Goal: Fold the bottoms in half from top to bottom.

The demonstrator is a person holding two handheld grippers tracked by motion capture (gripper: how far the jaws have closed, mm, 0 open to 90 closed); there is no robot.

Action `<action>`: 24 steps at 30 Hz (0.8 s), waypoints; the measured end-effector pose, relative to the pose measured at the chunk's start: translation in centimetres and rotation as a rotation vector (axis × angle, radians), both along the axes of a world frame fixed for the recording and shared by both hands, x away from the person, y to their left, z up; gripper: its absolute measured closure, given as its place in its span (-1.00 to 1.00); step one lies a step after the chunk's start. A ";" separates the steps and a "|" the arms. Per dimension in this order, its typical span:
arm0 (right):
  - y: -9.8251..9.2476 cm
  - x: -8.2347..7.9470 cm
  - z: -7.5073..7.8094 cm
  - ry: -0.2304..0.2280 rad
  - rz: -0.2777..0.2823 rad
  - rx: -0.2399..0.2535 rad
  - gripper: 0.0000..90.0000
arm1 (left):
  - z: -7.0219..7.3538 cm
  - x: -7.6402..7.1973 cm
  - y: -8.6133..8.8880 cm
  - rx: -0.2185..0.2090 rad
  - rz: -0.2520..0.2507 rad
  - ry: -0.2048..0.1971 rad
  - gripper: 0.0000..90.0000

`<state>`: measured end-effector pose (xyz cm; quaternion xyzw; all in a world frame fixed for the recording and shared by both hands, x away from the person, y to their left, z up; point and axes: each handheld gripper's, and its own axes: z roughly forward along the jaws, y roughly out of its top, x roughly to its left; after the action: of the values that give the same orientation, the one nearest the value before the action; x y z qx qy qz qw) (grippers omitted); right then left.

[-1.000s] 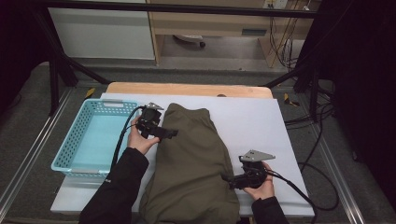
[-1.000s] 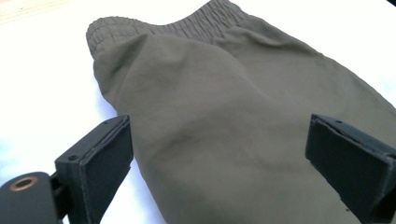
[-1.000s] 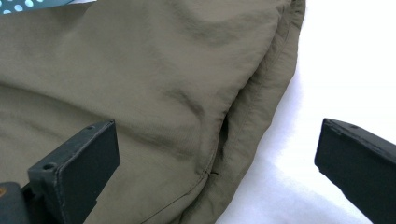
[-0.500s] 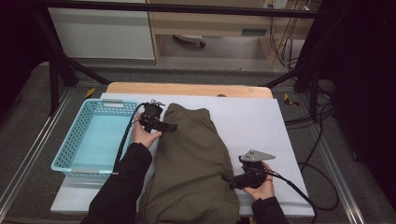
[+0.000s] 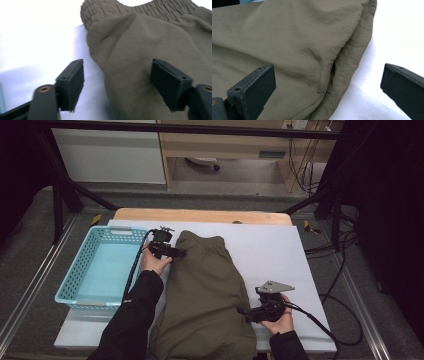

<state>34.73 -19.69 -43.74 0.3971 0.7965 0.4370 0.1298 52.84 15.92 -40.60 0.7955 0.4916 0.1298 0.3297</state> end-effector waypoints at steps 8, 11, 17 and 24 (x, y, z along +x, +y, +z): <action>0.0 0.0 0.0 0.003 0.001 0.000 -0.99 | -0.8 1.1 -0.3 0.044 0.013 0.025 -0.20; 0.0 0.0 0.0 0.003 0.001 0.000 -0.99 | -1.1 1.3 -0.3 0.049 0.013 0.035 -0.16; 0.0 0.0 0.0 0.001 0.002 0.002 -0.99 | -2.0 1.8 0.0 0.042 0.005 0.071 -0.06; -0.1 0.1 0.0 0.002 0.001 0.002 -0.99 | -2.7 2.0 0.1 0.011 -0.012 0.089 0.12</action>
<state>34.79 -19.75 -43.71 0.3973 0.7965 0.4374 0.1282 54.87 16.02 -43.30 0.8052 0.5002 0.0952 0.3040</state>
